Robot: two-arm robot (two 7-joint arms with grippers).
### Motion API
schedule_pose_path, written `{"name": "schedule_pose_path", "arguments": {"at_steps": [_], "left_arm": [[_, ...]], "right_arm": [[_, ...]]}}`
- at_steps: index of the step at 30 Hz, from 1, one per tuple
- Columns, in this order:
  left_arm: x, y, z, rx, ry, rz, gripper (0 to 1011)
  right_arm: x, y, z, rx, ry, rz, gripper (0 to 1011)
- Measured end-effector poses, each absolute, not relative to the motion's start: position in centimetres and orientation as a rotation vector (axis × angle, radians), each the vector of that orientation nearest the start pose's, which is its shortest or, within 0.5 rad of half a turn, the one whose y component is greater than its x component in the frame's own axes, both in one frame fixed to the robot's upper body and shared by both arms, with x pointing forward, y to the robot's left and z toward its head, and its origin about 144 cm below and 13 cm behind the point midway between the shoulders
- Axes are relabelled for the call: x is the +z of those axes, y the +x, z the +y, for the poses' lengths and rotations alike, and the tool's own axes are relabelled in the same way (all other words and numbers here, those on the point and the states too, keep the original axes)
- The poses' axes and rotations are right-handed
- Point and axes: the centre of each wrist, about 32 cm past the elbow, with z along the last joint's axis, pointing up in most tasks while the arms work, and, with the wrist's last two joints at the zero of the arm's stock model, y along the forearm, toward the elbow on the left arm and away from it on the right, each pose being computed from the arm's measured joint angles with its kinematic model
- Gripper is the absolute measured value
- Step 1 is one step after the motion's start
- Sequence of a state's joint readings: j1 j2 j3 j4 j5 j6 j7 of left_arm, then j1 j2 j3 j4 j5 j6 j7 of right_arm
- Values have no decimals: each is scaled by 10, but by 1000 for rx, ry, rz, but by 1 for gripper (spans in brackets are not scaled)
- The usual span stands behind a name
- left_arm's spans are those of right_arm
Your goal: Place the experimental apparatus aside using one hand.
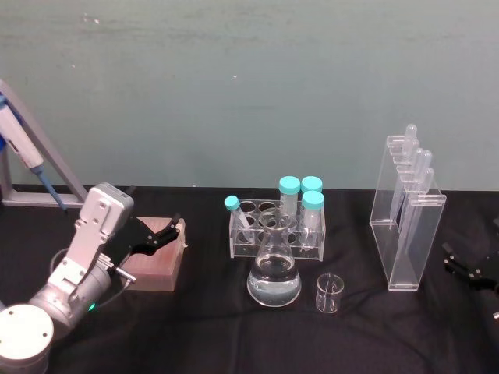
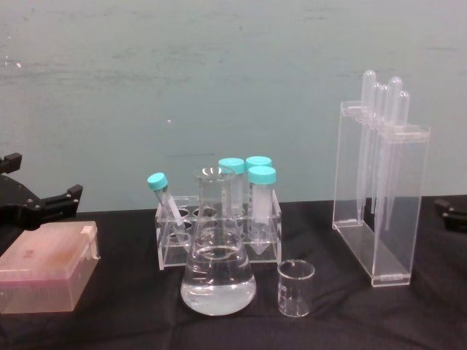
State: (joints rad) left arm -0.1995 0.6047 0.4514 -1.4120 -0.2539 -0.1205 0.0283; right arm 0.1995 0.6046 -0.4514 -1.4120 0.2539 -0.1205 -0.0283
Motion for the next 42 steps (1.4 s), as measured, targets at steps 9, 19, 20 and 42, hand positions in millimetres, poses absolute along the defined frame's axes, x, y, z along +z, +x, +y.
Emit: {"name": "schedule_pose_path", "arguments": {"at_steps": [9, 19, 20, 42], "left_arm": [[1140, 489, 310, 1248, 304, -285, 1000], [1140, 489, 310, 1248, 304, -285, 1000], [1140, 489, 310, 1248, 304, -285, 1000], [1140, 489, 310, 1248, 305, -285, 1000]], "right_arm": [[1140, 489, -310, -1248, -304, -285, 1000], [1140, 489, -310, -1248, -305, -285, 1000], [1140, 489, -310, -1248, -305, -285, 1000], [1140, 489, -310, -1248, -304, -285, 1000]]}}
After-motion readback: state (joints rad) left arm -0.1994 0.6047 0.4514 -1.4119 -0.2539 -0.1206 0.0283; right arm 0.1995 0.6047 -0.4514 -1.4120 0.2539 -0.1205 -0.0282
